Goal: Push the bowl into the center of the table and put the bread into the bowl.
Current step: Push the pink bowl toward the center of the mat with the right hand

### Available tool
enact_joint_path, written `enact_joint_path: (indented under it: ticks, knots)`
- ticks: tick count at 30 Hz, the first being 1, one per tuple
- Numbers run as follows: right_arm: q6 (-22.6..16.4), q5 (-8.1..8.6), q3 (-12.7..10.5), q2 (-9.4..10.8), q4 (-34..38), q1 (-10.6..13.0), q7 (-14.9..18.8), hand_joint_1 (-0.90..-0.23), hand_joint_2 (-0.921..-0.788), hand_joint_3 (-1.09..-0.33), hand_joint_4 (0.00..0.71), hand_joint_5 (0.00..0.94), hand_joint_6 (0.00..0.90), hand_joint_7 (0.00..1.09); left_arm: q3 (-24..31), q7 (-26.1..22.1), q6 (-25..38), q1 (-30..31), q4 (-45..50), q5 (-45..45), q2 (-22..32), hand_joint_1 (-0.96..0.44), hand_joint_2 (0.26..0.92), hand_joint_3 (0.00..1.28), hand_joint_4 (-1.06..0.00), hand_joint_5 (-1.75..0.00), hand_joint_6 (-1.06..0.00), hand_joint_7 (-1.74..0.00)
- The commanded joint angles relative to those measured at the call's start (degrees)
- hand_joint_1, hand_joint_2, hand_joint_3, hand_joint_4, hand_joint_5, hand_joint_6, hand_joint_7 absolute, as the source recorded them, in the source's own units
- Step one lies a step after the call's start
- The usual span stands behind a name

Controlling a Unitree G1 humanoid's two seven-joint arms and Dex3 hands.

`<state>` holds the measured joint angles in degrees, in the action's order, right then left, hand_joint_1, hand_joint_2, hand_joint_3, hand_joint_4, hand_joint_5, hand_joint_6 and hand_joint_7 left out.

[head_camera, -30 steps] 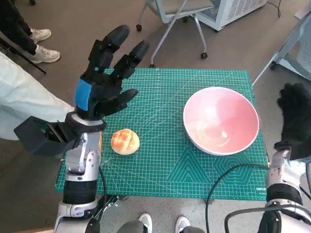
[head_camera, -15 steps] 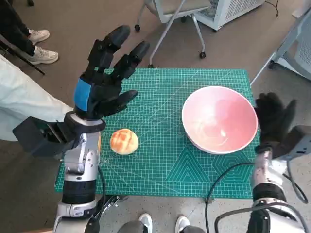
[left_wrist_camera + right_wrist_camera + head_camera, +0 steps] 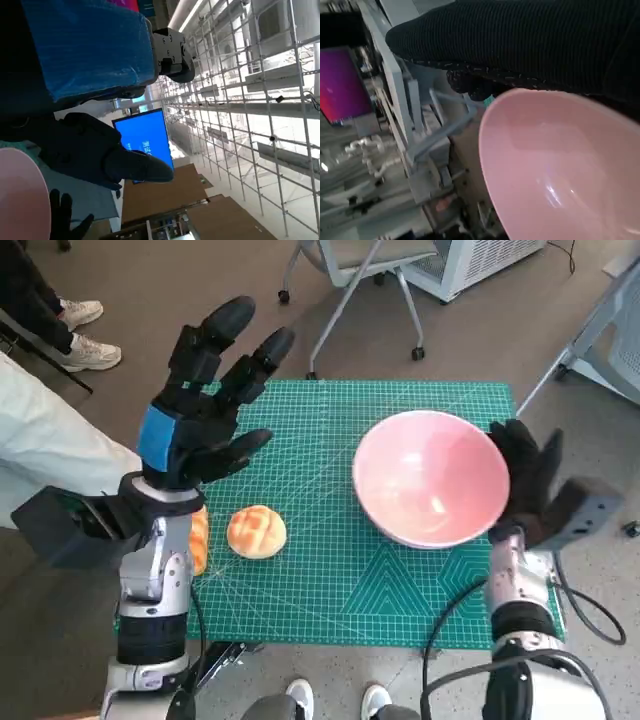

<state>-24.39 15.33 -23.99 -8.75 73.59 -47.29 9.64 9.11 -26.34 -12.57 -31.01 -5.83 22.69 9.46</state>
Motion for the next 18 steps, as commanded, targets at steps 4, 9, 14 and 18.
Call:
enact_joint_path:
  ticks: [4, 9, 14, 18]
  knots:
    - [2.2, -0.44, 0.5, 2.3, 1.0, -1.3, 0.8, -0.618, -0.921, -0.925, 0.13, 0.005, 0.143, 0.26, 0.6, 0.3, 0.6, 1.4, 1.8, 0.1, 0.9, -0.53, 0.921, 0.18, -0.34, 0.0, -0.01, -0.53]
    - [2.9, -0.38, 0.6, 3.5, 1.2, -2.5, 1.3, -0.615, -0.921, -0.919, 0.13, 0.004, 0.15, 0.25, 0.9, 0.4, 0.9, 2.0, 2.8, 0.3, 1.2, -0.54, 0.921, 0.18, -0.34, 0.0, -0.01, -0.51]
    - [3.6, -0.66, 0.8, 4.5, 1.5, -3.5, 1.1, -0.614, -0.921, -0.912, 0.129, 0.003, 0.156, 0.25, 1.1, 0.5, 1.0, 2.4, 3.3, 0.3, 1.5, -0.54, 0.921, 0.18, -0.33, 0.0, 0.0, -0.5]
    - [4.0, -0.9, 1.2, 5.5, 1.6, -4.3, 1.0, -0.612, -0.921, -0.907, 0.129, 0.002, 0.161, 0.24, 1.4, 0.5, 1.0, 2.9, 3.9, 0.5, 1.6, -0.54, 0.921, 0.19, -0.33, 0.0, -0.01, -0.49]
